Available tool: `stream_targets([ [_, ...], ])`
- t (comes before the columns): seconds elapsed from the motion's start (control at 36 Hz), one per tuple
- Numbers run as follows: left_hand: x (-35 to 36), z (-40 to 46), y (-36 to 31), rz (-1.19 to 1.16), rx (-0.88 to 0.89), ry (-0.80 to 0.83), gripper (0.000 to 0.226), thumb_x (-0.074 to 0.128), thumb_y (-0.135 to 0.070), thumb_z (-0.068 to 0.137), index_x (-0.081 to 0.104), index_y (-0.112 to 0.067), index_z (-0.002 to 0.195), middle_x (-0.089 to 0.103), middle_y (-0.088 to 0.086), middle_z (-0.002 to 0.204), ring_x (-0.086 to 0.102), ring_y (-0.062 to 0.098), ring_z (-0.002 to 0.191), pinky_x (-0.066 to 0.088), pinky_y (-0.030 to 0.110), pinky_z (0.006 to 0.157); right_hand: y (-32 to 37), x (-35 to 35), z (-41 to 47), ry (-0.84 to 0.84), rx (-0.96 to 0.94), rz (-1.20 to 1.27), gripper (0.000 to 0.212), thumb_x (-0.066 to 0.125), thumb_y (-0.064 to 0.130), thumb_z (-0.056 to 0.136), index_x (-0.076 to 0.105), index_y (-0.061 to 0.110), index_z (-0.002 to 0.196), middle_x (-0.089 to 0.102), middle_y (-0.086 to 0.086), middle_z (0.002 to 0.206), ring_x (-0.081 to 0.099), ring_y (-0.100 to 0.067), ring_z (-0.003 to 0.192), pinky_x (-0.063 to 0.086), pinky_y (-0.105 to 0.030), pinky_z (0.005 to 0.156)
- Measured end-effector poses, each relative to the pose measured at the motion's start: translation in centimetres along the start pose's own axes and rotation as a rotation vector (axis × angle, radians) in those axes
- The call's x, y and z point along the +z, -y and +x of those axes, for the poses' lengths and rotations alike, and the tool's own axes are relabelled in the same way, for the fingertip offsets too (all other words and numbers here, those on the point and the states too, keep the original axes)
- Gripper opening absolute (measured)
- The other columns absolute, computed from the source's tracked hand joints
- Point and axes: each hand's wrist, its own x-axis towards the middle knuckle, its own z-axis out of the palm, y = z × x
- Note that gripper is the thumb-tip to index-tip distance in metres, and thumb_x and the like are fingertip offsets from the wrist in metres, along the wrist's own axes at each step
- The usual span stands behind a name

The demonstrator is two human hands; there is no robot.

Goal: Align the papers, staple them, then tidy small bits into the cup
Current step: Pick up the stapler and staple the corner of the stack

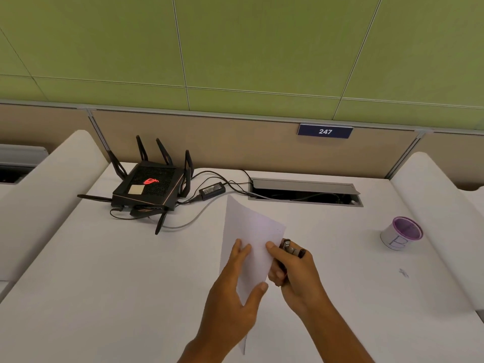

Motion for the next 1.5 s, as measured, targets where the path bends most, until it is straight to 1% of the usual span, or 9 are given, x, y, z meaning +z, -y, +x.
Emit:
stream_targets([
  [0.19, 0.9, -0.4, 0.9, 0.098, -0.049, 0.165, 0.113, 0.071, -0.047, 0.095, -0.023, -0.054, 0.155, -0.02, -0.035, 0.167, 0.011, -0.009, 0.148, 0.027, 0.013, 0.117, 0.3, 1.0, -0.6, 0.015, 0.051, 0.108, 0.02, 0.074, 0.015, 0.092, 0.061, 0.006, 0.08, 0.035, -0.008, 0.052, 0.029, -0.019, 0.047, 0.031, -0.029, 0.046],
  [0.31, 1.0, 0.0, 1.3, 0.013, -0.124, 0.136, 0.078, 0.057, -0.028, 0.106, -0.002, -0.051, 0.152, 0.006, -0.033, 0.16, 0.03, -0.001, 0.144, 0.03, 0.028, 0.128, 0.2, 1.4, -0.9, 0.016, 0.059, 0.14, 0.02, 0.075, 0.016, 0.091, 0.061, 0.007, 0.079, 0.033, -0.007, 0.053, 0.027, -0.017, 0.045, 0.03, -0.029, 0.045],
  [0.44, 0.1, 0.3, 1.4, -0.108, -0.2, 0.031, 0.055, 0.044, -0.07, 0.092, 0.025, -0.055, 0.141, 0.039, -0.038, 0.141, 0.055, -0.005, 0.12, 0.042, 0.01, 0.108, 0.3, 1.4, -1.5, 0.087, 0.011, 0.06, 0.031, 0.076, 0.03, 0.092, 0.068, 0.0, 0.088, 0.046, -0.022, 0.082, 0.019, -0.021, 0.05, 0.023, -0.033, 0.052],
  [0.53, -0.5, 0.2, 2.3, -0.127, -0.245, -0.032, 0.035, 0.05, -0.037, 0.106, 0.04, -0.048, 0.138, 0.059, -0.023, 0.134, 0.067, -0.001, 0.108, 0.059, 0.011, 0.086, 0.5, 1.1, -2.0, 0.125, -0.047, -0.031, 0.031, 0.067, 0.033, 0.097, 0.077, 0.006, 0.109, 0.076, -0.015, 0.108, 0.025, -0.018, 0.05, 0.026, -0.033, 0.053],
  [0.58, -0.9, 0.2, 2.8, -0.131, -0.29, -0.063, 0.033, 0.051, -0.024, 0.109, 0.044, -0.042, 0.135, 0.066, -0.012, 0.127, 0.072, 0.006, 0.1, 0.061, 0.014, 0.072, 0.3, 0.4, -2.1, 0.076, -0.076, -0.103, 0.027, 0.07, 0.034, 0.095, 0.079, 0.012, 0.108, 0.072, -0.018, 0.085, 0.025, -0.02, 0.052, 0.027, -0.033, 0.053],
  [0.67, -1.6, 0.0, 3.1, -0.182, -0.34, -0.069, 0.036, 0.049, -0.012, 0.109, 0.047, -0.04, 0.13, 0.066, -0.015, 0.12, 0.072, 0.007, 0.099, 0.059, 0.014, 0.066, -1.0, -1.3, -1.6, -0.135, -0.103, -0.2, 0.022, 0.081, 0.034, 0.086, 0.081, 0.024, 0.105, 0.053, -0.005, 0.065, 0.035, -0.018, 0.057, 0.032, -0.03, 0.051],
  [0.83, -2.2, 0.0, 4.1, -0.214, -0.395, -0.028, 0.038, 0.052, -0.015, 0.108, 0.049, -0.04, 0.137, 0.067, -0.016, 0.125, 0.071, 0.009, 0.102, 0.058, 0.012, 0.065, -4.1, -5.0, -1.3, -0.349, -0.026, -0.289, 0.041, 0.089, 0.033, 0.079, 0.071, 0.036, 0.115, 0.069, 0.016, 0.114, 0.061, -0.01, 0.1, 0.053, -0.033, 0.069],
  [1.0, -2.1, 0.3, 4.7, -0.286, -0.438, -0.017, 0.04, 0.055, -0.012, 0.107, 0.056, -0.035, 0.138, 0.071, -0.013, 0.128, 0.072, 0.012, 0.111, 0.06, 0.014, 0.072, -5.8, -6.9, -1.9, -0.215, 0.141, -0.256, 0.029, 0.087, 0.027, 0.081, 0.078, 0.023, 0.108, 0.072, -0.002, 0.078, 0.029, -0.018, 0.048, 0.023, -0.028, 0.048],
  [1.5, -2.4, 3.0, 9.7, -0.416, -0.625, -0.003, 0.054, 0.077, -0.018, 0.096, 0.052, -0.035, 0.141, 0.073, -0.006, 0.129, 0.076, 0.018, 0.102, 0.062, 0.021, 0.064, -9.0, -5.6, 0.1, -0.269, 0.191, -0.261, 0.011, 0.078, 0.013, 0.091, 0.075, 0.009, 0.101, 0.08, -0.011, 0.09, 0.071, -0.021, 0.068, 0.046, -0.02, 0.043],
])
